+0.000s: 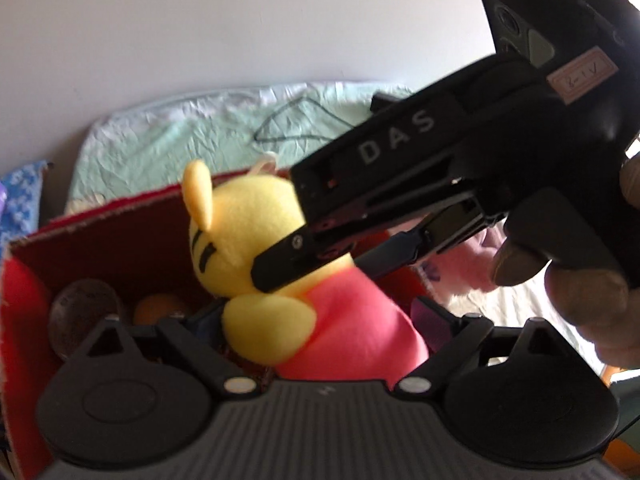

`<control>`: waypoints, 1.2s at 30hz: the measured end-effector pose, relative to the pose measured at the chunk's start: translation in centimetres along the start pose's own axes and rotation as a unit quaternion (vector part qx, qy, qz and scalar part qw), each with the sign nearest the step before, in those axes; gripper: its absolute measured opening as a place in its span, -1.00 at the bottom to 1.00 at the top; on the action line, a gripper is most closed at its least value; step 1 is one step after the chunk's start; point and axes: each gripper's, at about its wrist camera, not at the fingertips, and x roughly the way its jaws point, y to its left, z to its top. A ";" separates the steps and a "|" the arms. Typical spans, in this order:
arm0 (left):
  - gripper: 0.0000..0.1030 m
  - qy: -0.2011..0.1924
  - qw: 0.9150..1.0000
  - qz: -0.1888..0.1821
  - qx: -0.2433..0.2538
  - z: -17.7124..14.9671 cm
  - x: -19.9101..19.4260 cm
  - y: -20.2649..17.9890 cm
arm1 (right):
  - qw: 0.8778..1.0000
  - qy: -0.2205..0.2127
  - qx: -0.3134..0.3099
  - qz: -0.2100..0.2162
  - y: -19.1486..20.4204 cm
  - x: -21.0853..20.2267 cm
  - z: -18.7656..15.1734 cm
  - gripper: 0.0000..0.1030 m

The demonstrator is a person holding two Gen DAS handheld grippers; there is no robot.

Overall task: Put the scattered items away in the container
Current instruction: 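Carry the Pooh plush with the right gripper over the red box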

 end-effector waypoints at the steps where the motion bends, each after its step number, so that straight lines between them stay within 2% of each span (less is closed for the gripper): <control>1: 0.80 0.001 1.000 -0.003 0.001 0.1 0.3 0.4 | 1.000 -0.006 0.000 -0.005 0.0 0.2 0.0 0.41; 7: 0.80 -0.002 0.999 -0.028 0.029 0.5 0.5 0.2 | 0.995 -0.050 -0.056 -0.068 2.1 -1.1 -0.5 0.45; 12: 0.80 -0.006 0.998 -0.040 0.057 0.8 0.4 -1.0 | 0.990 -0.102 -0.056 -0.074 1.9 -3.3 -0.4 0.48; 14: 0.81 -0.012 0.996 -0.055 0.063 1.0 0.1 -1.6 | 0.991 -0.114 -0.052 -0.054 1.5 -4.1 -0.7 0.31; 15: 0.84 -0.015 0.996 -0.056 0.067 1.0 0.1 -2.1 | 0.991 -0.115 -0.051 -0.044 1.4 -4.4 -0.9 0.25; 17: 0.86 -0.017 0.995 -0.048 0.083 0.9 0.7 -3.2 | 0.992 -0.112 -0.054 -0.029 1.3 -4.6 -1.2 -0.03; 19: 0.90 -0.016 0.995 -0.030 0.098 0.4 1.7 -4.3 | 0.992 -0.105 -0.061 -0.020 1.7 -4.4 -1.4 -0.13; 23: 0.94 -0.023 0.992 -0.014 0.123 -0.7 2.6 -5.1 | 0.994 -0.092 -0.064 -0.018 2.0 -3.1 -1.6 -0.17; 25: 0.96 -0.020 0.993 -0.025 0.112 -0.9 2.5 -4.5 | 0.995 -0.087 -0.056 -0.012 1.7 -2.5 -1.5 -0.18; 28: 0.96 -0.014 0.994 -0.036 0.101 -0.7 1.8 -3.9 | 0.995 -0.084 -0.050 -0.014 1.2 -2.0 -1.6 -0.36; 32: 0.98 -0.008 0.995 -0.053 0.080 -0.6 0.8 -2.7 | 0.995 -0.081 -0.050 -0.014 0.9 -2.0 -1.8 -0.42; 36: 0.97 -0.025 0.996 -0.060 0.061 -0.5 -1.1 -1.3 | 0.995 -0.081 -0.051 -0.012 0.5 -1.7 -1.7 -0.45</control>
